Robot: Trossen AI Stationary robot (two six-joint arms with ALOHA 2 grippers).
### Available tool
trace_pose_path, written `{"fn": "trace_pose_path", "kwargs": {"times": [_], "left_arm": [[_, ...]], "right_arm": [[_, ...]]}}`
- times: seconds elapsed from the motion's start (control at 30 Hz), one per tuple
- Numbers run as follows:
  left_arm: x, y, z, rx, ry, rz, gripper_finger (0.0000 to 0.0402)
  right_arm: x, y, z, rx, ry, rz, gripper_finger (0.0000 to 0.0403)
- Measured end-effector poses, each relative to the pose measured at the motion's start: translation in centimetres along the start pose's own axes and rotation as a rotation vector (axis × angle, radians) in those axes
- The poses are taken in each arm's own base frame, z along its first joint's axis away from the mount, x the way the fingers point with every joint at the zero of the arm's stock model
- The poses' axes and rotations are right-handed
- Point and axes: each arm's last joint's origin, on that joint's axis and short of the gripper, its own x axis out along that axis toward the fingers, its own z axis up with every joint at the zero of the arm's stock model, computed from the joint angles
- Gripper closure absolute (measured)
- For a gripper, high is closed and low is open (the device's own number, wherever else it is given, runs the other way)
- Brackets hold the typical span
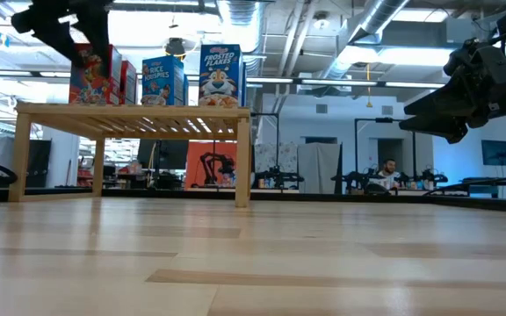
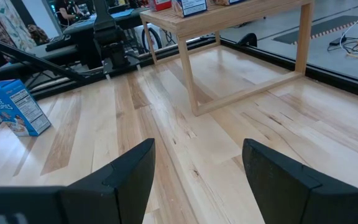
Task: Stack cereal on shelf
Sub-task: Put the light blue cereal box the aligned with the other cereal boxes on the shelf
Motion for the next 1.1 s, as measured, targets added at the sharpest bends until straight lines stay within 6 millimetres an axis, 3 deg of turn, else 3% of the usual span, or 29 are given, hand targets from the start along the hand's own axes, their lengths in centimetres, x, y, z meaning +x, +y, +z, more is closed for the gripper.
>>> {"fn": "trace_pose_path", "kwargs": {"times": [0.27,0.53,0.9,1.1], "left_arm": [[-1.1,-0.9,-0.2,0.001,-0.014,-0.12,0.0094],[-2.2,-3.2,-0.4,-0.112,0.051,-0.352,0.0094],[-1.4,-8.0,-3.4,-0.103,0.284,-0.373,0.0094],[-1.0,-11.8,-5.1,-0.116,0.383,-0.46,0.0094]], "right_arm": [[0.0,0.0,0.0,0.0,0.0,0.0,0.0136],[0.0,0.0,0.0,0.0,0.0,0.001,0.0136],[0.0,0.0,0.0,0.0,0.0,0.0,0.0136],[0.0,0.0,0.0,0.0,0.0,0.0,0.0136]]}}
